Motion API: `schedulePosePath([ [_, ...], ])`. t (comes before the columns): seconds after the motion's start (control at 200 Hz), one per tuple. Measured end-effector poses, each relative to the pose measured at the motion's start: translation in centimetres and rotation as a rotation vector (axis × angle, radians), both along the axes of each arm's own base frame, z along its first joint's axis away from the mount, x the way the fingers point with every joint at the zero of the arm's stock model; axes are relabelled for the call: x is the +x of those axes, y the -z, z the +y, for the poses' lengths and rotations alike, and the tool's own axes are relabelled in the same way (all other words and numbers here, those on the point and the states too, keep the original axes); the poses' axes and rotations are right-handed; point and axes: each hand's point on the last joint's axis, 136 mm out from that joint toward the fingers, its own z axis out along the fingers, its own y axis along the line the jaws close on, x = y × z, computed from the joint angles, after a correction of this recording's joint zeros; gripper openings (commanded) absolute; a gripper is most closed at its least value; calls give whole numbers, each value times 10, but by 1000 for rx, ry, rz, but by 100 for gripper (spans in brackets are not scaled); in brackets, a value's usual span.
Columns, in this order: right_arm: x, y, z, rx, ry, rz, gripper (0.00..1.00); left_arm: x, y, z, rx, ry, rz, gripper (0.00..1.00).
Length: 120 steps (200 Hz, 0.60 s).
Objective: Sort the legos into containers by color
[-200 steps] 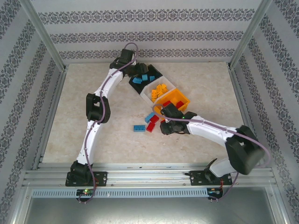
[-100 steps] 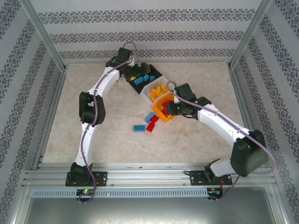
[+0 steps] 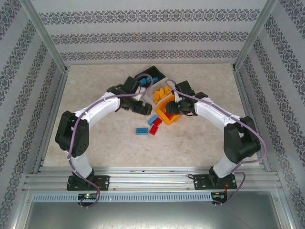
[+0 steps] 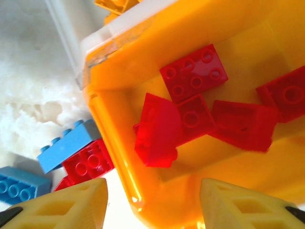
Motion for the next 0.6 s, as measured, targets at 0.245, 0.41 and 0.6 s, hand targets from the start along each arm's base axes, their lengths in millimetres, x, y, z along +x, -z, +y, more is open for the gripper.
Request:
schedulePosePath([
  [0.245, -42, -40, -8, 92, 26, -99, 57, -33, 37, 4, 142, 248, 7, 99],
  [0.41, -68, -29, -17, 117, 56, -72, 58, -44, 45, -8, 161, 414, -12, 99],
  [0.6, -86, -16, -24, 125, 87, -35, 58, -63, 71, -22, 151, 595, 35, 99],
])
